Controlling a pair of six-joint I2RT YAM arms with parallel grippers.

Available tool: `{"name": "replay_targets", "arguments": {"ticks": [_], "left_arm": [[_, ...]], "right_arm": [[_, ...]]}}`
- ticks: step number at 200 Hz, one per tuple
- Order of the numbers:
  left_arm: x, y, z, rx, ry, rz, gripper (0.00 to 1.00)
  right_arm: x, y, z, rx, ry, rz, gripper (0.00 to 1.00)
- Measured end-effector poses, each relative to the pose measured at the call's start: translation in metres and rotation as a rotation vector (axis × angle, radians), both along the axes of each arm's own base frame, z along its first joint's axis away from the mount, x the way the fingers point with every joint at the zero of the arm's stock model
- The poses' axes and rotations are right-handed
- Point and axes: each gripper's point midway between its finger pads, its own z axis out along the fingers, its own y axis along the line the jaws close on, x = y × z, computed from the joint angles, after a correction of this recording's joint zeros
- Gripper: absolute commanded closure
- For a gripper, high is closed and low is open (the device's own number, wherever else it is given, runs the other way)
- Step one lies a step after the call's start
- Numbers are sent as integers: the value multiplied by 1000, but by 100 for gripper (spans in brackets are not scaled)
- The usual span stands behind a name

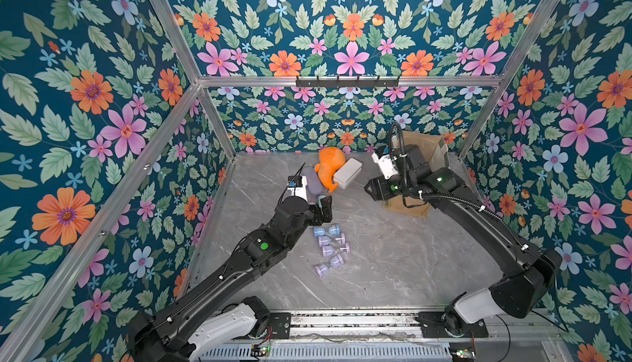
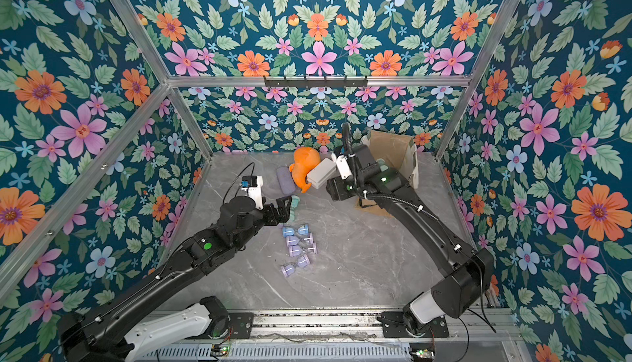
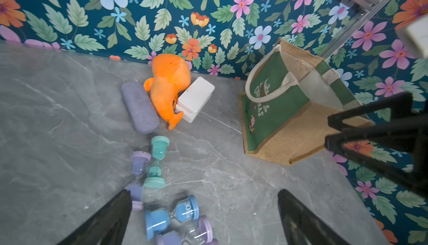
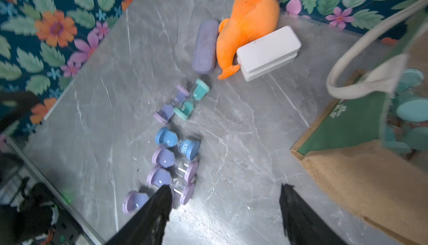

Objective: Put the hourglass into the canvas bag
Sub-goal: Pick up the hourglass from the center of the board.

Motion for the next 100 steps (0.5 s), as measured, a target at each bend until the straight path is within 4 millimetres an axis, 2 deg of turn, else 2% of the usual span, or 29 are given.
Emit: {"name": "replay_targets", "arguments": {"ticks": [20,46,77,100], "left_arm": [[-9,14,-7,9,18,24,0],[-20,30,-17,12,39,53,0],[-30,44,-33,31,79,79,0],[-36,51,-39,27,98,95,0]], "right_arm": [[-32,27,-29,-60,28,134,25],[-62,43,-63,-131,58,243,26],[-108,71,-104,-201,84,426,29],[-129,82,-130,-239,106,516,30]]}}
